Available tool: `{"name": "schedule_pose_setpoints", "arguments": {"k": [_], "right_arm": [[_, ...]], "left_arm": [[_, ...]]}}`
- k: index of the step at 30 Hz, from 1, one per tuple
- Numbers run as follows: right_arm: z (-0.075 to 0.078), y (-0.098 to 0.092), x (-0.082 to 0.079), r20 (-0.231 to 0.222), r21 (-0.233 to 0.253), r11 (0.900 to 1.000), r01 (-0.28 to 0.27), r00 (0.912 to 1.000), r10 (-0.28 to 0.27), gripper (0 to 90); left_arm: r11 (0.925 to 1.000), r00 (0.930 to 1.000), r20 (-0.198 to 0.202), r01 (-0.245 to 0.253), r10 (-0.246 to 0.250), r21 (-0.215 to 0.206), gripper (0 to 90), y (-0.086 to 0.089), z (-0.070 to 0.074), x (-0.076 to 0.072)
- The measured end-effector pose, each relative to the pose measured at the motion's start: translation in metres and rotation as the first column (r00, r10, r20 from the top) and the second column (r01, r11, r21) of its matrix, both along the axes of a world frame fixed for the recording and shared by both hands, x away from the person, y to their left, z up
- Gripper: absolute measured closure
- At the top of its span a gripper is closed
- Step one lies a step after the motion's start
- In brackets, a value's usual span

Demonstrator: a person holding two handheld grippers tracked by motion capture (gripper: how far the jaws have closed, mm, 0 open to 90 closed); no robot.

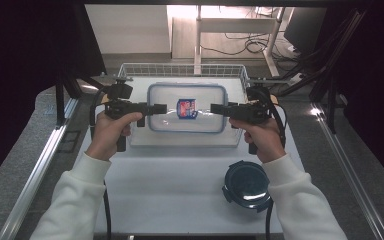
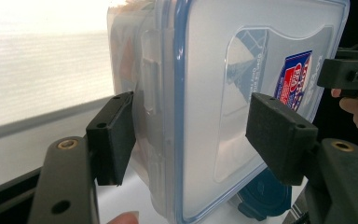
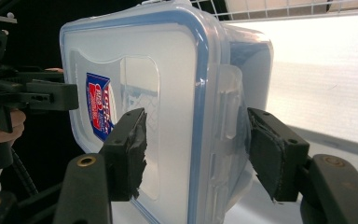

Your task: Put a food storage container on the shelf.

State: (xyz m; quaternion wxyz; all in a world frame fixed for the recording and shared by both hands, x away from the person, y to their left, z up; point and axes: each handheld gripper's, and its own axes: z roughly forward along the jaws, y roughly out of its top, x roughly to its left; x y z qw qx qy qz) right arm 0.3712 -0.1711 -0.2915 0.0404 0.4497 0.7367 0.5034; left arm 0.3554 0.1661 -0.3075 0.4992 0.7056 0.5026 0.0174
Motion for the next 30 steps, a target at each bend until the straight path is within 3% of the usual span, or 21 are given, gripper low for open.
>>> {"name": "schedule_pose_setpoints", "arguments": {"k": [16,30], "right_arm": [[0.015,0.0,0.022,0.017,-0.001,1.0,-0.004,0.9999,0.004,39.7],[0.025,-0.004,0.052,0.017,-0.004,1.0,0.001,0.9999,-0.001,40.1]], "left_arm": [[1.0,1.0,0.01,-0.002,0.002,0.002,34.0,0.0,0.015,0.021],[0.9999,0.9999,-0.003,0.015,-0.015,-0.003,34.0,-0.002,0.024,0.056]]}}
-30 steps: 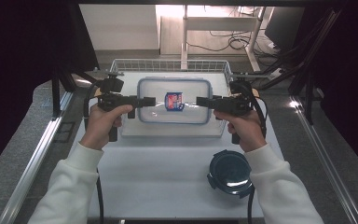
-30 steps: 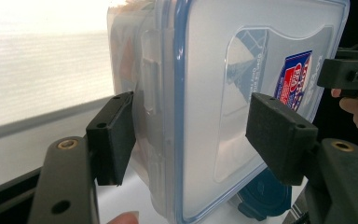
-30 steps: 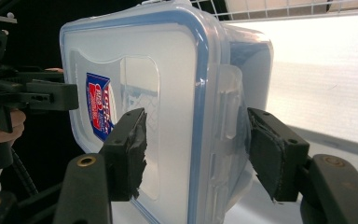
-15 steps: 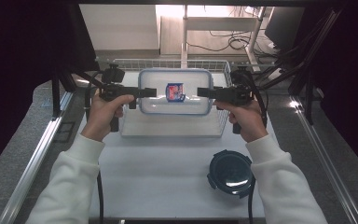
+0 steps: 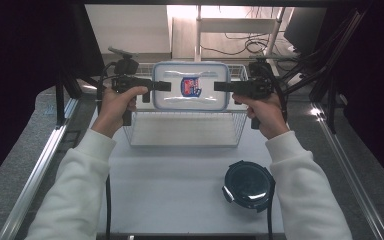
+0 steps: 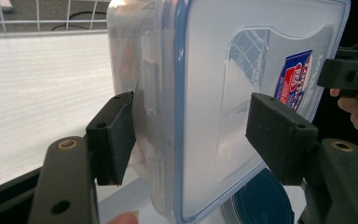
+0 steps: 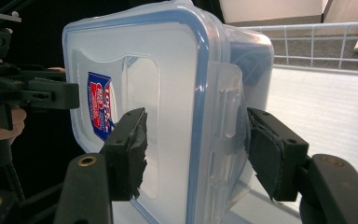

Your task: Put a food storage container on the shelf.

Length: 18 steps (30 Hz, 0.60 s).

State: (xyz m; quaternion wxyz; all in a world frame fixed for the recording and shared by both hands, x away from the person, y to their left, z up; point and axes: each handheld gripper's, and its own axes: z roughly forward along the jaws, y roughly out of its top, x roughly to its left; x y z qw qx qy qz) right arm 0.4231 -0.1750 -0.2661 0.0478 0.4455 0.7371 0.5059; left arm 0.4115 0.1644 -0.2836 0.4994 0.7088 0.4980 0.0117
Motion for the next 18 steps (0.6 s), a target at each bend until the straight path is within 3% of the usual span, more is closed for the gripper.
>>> {"name": "schedule_pose_setpoints", "arguments": {"k": [9,18], "right_arm": [[0.001,0.0,0.016,-0.007,0.015,1.0,-0.007,1.0,0.007,40.1],[-0.007,0.001,0.034,-0.038,0.005,1.0,-0.013,0.9992,0.014,40.1]], "left_arm": [[0.9998,0.9999,-0.008,-0.009,0.009,0.019,34.0,0.001,0.005,0.013],[0.9999,0.9988,-0.047,-0.013,0.014,0.01,34.0,0.001,-0.005,0.029]]}}
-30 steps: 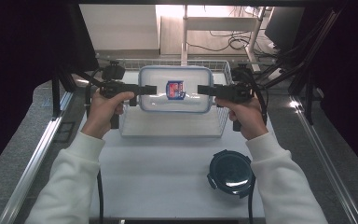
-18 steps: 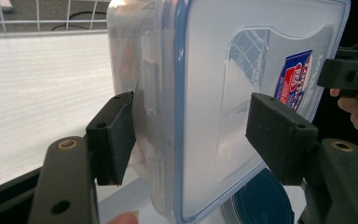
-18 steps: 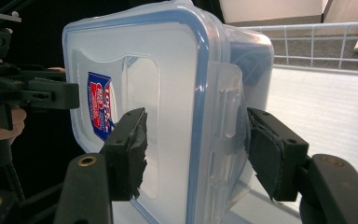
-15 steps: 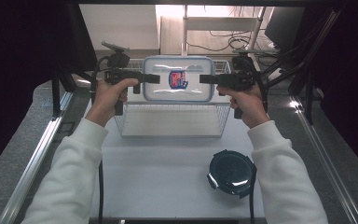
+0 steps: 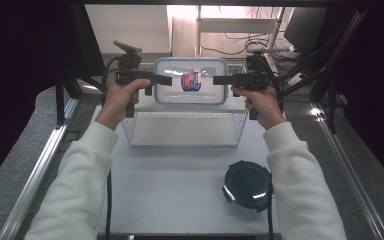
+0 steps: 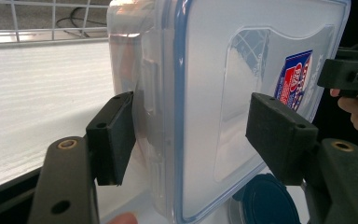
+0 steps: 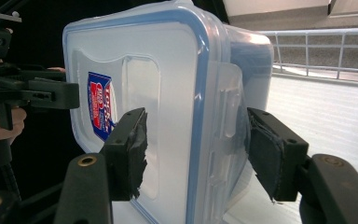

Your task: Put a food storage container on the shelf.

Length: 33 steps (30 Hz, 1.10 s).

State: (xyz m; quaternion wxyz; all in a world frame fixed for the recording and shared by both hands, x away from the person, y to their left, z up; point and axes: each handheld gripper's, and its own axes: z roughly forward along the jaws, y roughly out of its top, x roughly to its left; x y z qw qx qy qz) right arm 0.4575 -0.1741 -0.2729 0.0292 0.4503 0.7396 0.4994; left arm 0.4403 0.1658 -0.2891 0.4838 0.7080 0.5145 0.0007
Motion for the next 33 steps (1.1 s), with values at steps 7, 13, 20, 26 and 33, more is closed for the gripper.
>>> {"name": "schedule_pose_setpoints", "arguments": {"k": [7,13,20,26,33], "right_arm": [[-0.009,0.001,0.013,-0.027,0.004,1.0,-0.008,0.9996,0.008,40.2],[-0.015,0.0,0.026,-0.068,0.041,0.999,-0.011,0.9976,0.013,40.1],[-0.015,0.001,0.039,-0.134,0.047,0.999,0.004,0.991,0.002,38.6],[-0.018,0.003,0.051,-0.201,0.065,0.997,0.044,0.979,-0.03,36.6],[-0.019,0.006,0.059,-0.243,0.052,0.996,0.078,0.968,-0.064,33.3]], "left_arm": [[1.0,0.9998,-0.019,-0.008,0.008,0.002,34.2,0.002,-0.007,0.01],[0.9991,0.9989,-0.036,-0.03,0.029,-0.031,36.5,0.006,-0.008,0.018],[0.9975,0.9968,-0.073,-0.035,0.03,-0.062,35.7,0.008,-0.011,0.033],[0.9939,0.9941,-0.102,-0.046,0.036,-0.1,35.0,0.011,-0.017,0.043],[0.9865,0.9893,-0.136,-0.073,0.053,-0.147,34.4,0.012,-0.022,0.051]]}}
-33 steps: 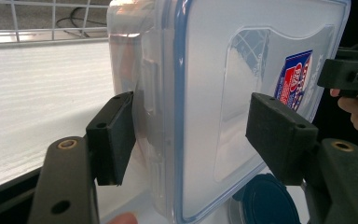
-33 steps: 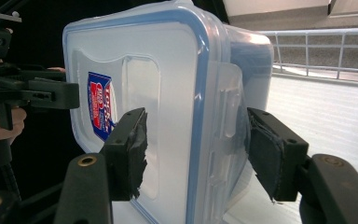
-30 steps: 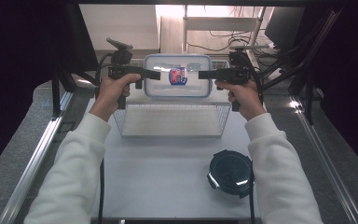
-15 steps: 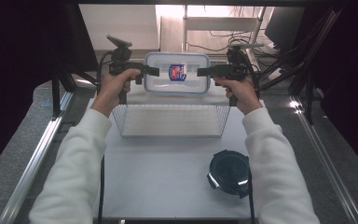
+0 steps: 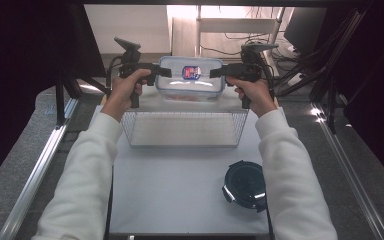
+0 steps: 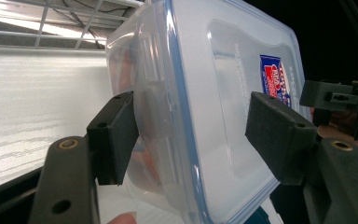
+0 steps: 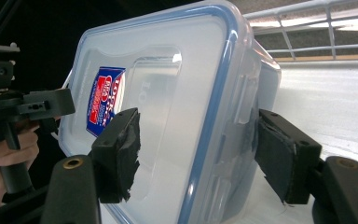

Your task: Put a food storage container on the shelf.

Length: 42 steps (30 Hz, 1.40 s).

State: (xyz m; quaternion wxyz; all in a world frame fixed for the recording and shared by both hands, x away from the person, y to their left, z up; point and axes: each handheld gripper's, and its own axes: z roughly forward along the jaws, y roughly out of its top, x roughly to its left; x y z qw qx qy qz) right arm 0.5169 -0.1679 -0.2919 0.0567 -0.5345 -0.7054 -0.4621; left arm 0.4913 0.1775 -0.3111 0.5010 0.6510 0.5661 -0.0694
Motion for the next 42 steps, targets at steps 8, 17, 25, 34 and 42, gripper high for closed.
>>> {"name": "schedule_pose_setpoints", "arguments": {"k": [8,17,25,34,42], "right_arm": [[-0.001,0.002,0.005,-0.066,0.005,0.999,0.04,0.997,-0.04,32.1],[-0.008,0.002,0.01,-0.121,0.032,0.995,0.096,0.9885,-0.091,30.6],[-0.005,0.011,0.003,-0.075,-0.004,0.991,0.137,0.9877,-0.137,20.6],[0.017,0.007,-0.023,0.062,-0.054,0.99,0.133,0.9896,-0.13,9.0],[0.025,-0.009,-0.065,0.274,-0.134,0.99,0.042,0.9616,-0.003,8.0]], "left_arm": [[0.9996,0.9997,-0.018,-0.014,0.014,-0.026,33.6,0.001,-0.005,0.005],[0.9973,0.9987,-0.032,-0.041,0.039,-0.061,31.8,0.0,-0.013,0.01],[0.9978,0.9976,0.027,-0.063,0.064,-0.022,25.1,-0.005,-0.01,0.004],[0.9935,0.9777,0.196,-0.092,0.077,0.067,18.8,0.001,0.008,-0.024],[0.9836,0.9616,0.274,-0.07,0.022,0.167,22.5,0.007,0.002,-0.06]]}}
